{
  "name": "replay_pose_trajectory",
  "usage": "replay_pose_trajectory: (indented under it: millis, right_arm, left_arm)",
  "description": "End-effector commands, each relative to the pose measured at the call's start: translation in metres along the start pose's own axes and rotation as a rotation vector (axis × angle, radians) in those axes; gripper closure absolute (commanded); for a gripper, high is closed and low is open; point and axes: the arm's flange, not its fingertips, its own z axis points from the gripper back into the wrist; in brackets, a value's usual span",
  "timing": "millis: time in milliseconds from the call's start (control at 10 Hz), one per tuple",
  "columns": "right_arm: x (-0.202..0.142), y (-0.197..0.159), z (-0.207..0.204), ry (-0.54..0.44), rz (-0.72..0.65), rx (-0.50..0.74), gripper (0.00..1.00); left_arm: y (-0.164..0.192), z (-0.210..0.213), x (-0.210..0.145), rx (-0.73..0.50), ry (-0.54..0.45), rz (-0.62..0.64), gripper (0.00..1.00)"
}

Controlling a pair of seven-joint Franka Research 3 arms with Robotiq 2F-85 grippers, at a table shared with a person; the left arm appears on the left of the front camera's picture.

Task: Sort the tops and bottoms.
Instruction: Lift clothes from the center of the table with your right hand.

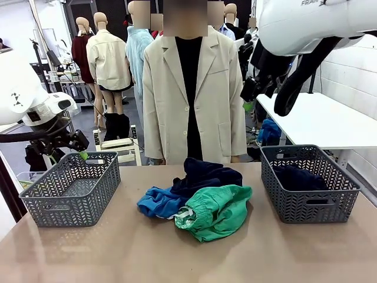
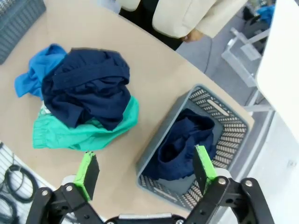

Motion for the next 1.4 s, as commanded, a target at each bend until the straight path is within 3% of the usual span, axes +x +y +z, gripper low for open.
replay_pose_trajectory:
  millis: [0,100,400,600,800,1100,1300]
  right_arm:
    - [0.054,-0.006,-0.050,0.124,0.098,0.104,0.00]
    - [0.070,-0.005,-0.079,0.172,0.107,0.121,0.00]
    - [0.088,0.019,-0.176,0.262,0.224,0.359,0.00]
    - [0.093,0.047,-0.213,0.297,0.296,0.406,0.00]
    - [0.087,0.061,-0.226,0.321,0.318,0.469,0.00]
    - [0.078,0.079,-0.242,0.303,0.296,0.425,0.00]
    - [0.075,0.090,-0.254,0.256,0.361,0.306,0.00]
  left_arm:
    - [0.000,0.002,-0.003,0.005,0.006,0.023,0.04]
    - [0.000,0.002,-0.003,0.005,0.006,0.023,0.04]
    - [0.000,0.002,-0.003,0.005,0.006,0.023,0.04]
    - [0.000,0.002,-0.003,0.005,0.006,0.023,0.04]
    - [0.000,0.002,-0.003,0.005,0.006,0.023,0.04]
    - [0.000,0.002,-0.003,0.005,0.006,0.023,0.04]
    - [0.000,0.002,-0.003,0.005,0.006,0.023,0.04]
